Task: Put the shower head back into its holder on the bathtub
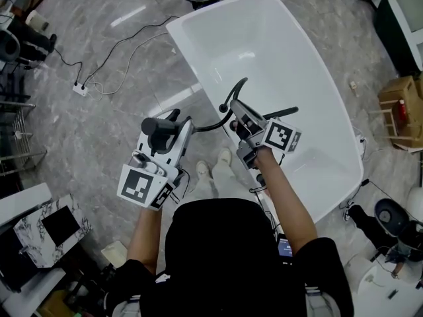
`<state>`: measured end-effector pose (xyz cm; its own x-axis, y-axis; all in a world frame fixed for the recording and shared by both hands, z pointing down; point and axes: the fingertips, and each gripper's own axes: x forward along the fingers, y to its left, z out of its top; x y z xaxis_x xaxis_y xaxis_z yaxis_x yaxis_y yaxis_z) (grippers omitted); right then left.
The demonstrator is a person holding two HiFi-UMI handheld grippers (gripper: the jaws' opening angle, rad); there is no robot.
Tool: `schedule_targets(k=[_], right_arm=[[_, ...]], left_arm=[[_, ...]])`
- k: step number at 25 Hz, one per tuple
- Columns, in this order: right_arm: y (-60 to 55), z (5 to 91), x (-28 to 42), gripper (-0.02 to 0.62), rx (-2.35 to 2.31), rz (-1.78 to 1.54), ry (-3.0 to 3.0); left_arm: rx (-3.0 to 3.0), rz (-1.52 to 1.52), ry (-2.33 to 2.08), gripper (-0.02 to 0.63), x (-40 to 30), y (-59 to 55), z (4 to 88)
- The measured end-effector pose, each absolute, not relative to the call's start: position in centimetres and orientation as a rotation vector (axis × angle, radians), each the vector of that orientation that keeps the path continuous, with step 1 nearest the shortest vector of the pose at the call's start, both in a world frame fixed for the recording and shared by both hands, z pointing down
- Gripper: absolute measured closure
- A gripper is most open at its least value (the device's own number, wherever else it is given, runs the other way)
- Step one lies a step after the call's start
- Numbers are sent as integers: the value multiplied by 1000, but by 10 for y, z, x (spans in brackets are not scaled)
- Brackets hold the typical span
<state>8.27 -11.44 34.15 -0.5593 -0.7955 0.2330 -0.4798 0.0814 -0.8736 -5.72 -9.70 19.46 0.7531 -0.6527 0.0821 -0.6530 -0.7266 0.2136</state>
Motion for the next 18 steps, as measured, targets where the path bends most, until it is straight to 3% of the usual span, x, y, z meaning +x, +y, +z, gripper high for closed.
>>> schedule_targets(k=[18], right_arm=[[-89,359,11,532,-1139,-1584,2116]], left_arm=[[2679,-2,-1194,485,-119,-79,191]])
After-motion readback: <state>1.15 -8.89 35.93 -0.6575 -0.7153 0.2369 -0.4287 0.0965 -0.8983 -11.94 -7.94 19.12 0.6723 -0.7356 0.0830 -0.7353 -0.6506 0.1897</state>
